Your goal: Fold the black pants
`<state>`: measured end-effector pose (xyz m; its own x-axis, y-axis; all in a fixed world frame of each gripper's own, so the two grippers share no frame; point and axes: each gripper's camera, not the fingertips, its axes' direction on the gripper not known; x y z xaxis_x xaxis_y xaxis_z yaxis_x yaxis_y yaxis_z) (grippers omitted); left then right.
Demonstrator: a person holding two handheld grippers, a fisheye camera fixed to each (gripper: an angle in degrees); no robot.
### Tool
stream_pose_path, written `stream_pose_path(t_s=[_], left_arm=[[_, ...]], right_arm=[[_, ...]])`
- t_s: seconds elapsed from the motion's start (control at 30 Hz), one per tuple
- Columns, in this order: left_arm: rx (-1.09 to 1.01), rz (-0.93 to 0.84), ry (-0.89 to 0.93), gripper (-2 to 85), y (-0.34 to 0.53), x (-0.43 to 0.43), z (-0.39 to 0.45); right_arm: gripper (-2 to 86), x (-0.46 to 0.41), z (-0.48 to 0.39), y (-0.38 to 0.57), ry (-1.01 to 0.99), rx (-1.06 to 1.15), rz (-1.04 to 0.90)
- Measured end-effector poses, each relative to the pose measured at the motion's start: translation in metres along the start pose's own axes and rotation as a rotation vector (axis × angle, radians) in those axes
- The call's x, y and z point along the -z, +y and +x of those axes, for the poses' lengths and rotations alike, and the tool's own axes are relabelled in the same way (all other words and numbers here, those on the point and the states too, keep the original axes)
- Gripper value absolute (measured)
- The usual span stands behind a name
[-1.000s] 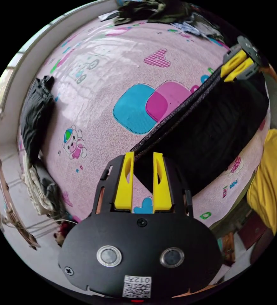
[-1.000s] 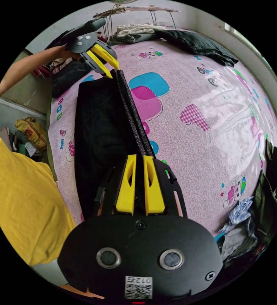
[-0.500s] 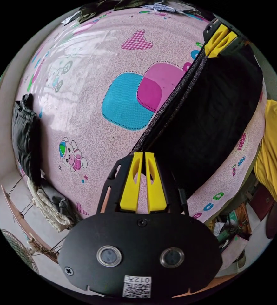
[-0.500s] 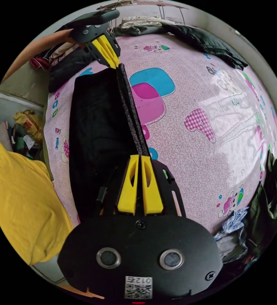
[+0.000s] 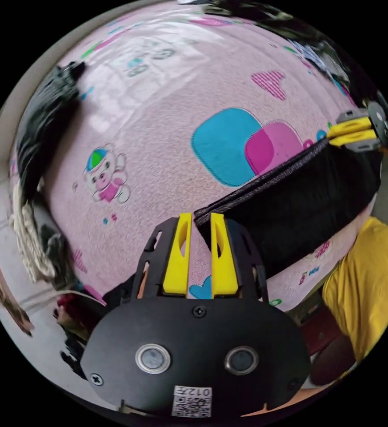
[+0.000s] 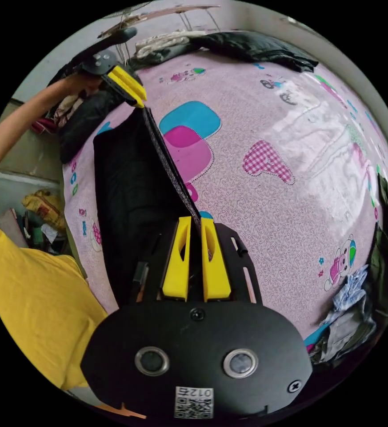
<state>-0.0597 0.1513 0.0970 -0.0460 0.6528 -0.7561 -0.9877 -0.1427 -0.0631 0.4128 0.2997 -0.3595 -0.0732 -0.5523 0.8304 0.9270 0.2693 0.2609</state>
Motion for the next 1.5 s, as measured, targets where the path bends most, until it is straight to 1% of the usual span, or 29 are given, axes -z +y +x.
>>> stream_pose_path(t_s=[0.07,0.13,0.2,0.23,0.3,0.43,0.5,0.53,0.6,0.7,0.73,0.77,0.8,0.83,0.9,0.93,0.97,1.07,1.13,1.17,1.23,1.33,1.37,1.43,1.47,1.5], left_arm=[[0.112,0.054,-0.023,0.7,0.016,0.007,-0.009],[0.188,0.124,0.018,0.6,0.033,0.014,-0.011],[0.210,0.197,0.147,0.5,0.051,0.011,0.002],[0.204,0.187,0.168,0.5,0.053,0.007,0.007],[0.196,0.117,0.153,0.5,0.058,-0.017,0.032],[0.224,0.043,0.193,0.4,0.059,-0.063,0.051],[0.257,-0.051,0.071,0.3,0.054,-0.095,0.054],[0.263,-0.072,0.054,0.2,0.053,-0.103,0.054],[0.307,-0.037,0.120,0.2,0.053,-0.120,0.045],[0.356,-0.034,0.178,0.3,0.052,-0.136,0.039],[0.365,-0.037,0.170,0.3,0.052,-0.137,0.039],[0.395,-0.037,0.090,0.4,0.052,-0.134,0.041],[0.393,0.001,0.033,0.4,0.049,-0.126,0.048],[0.385,0.035,0.032,0.4,0.048,-0.122,0.052],[0.356,0.162,0.114,0.4,0.031,-0.115,0.076],[0.336,0.171,0.150,0.4,0.024,-0.118,0.084],[0.273,0.155,0.204,0.4,0.007,-0.129,0.101],[0.216,0.045,0.153,0.3,-0.026,-0.175,0.132],[0.225,-0.038,0.138,0.3,-0.036,-0.208,0.137],[0.243,0.010,0.167,0.3,-0.036,-0.217,0.134],[0.294,0.003,0.251,0.2,-0.038,-0.235,0.126],[0.348,-0.009,0.324,0.2,-0.044,-0.262,0.123],[0.371,-0.016,0.314,0.3,-0.048,-0.269,0.127],[0.380,0.007,0.216,0.3,-0.054,-0.269,0.144],[0.343,0.058,0.192,0.3,-0.060,-0.264,0.163],[0.308,0.130,0.208,0.3,-0.068,-0.258,0.185]], right_arm=[[1.6,0.036,0.001,0.023,0.018,-0.074,0.125],[1.4,0.057,-0.005,0.043,-0.008,-0.097,0.181],[1.2,0.065,-0.015,0.065,-0.051,-0.101,0.176],[1.1,0.066,-0.024,0.080,-0.077,-0.106,0.154],[0.9,0.064,-0.038,0.106,-0.095,-0.130,0.114],[0.8,0.058,-0.057,0.170,-0.075,-0.274,0.047],[0.7,0.056,-0.058,0.194,-0.091,-0.355,0.029],[0.6,0.057,-0.060,0.209,-0.092,-0.400,0.035],[0.6,0.061,-0.063,0.228,-0.098,-0.447,0.045],[0.5,0.073,-0.068,0.261,-0.088,-0.514,0.066],[0.5,0.080,-0.069,0.275,-0.080,-0.541,0.079],[0.4,0.088,-0.070,0.292,-0.060,-0.580,0.094],[0.4,0.092,-0.069,0.301,-0.046,-0.602,0.099],[0.4,0.098,-0.067,0.319,-0.013,-0.657,0.106],[0.3,0.106,-0.062,0.348,0.020,-0.739,0.122],[0.3,0.109,-0.058,0.366,0.019,-0.788,0.118],[0.3,0.112,-0.055,0.382,0.023,-0.829,0.117],[0.1,0.115,-0.047,0.418,-0.006,-0.913,0.113],[0.0,0.117,-0.043,0.439,-0.029,-0.956,0.119],[0.0,0.117,-0.041,0.451,-0.016,-0.973,0.100],[-0.1,0.113,-0.039,0.466,0.012,-0.974,0.054],[0.0,0.125,-0.043,0.483,-0.047,-0.978,0.102],[0.1,0.137,-0.053,0.487,0.006,-0.973,0.104],[0.4,0.159,-0.078,0.494,0.062,-0.930,0.147],[0.6,0.171,-0.100,0.501,0.070,-0.920,0.195],[0.8,0.176,-0.112,0.505,0.065,-0.914,0.220]])
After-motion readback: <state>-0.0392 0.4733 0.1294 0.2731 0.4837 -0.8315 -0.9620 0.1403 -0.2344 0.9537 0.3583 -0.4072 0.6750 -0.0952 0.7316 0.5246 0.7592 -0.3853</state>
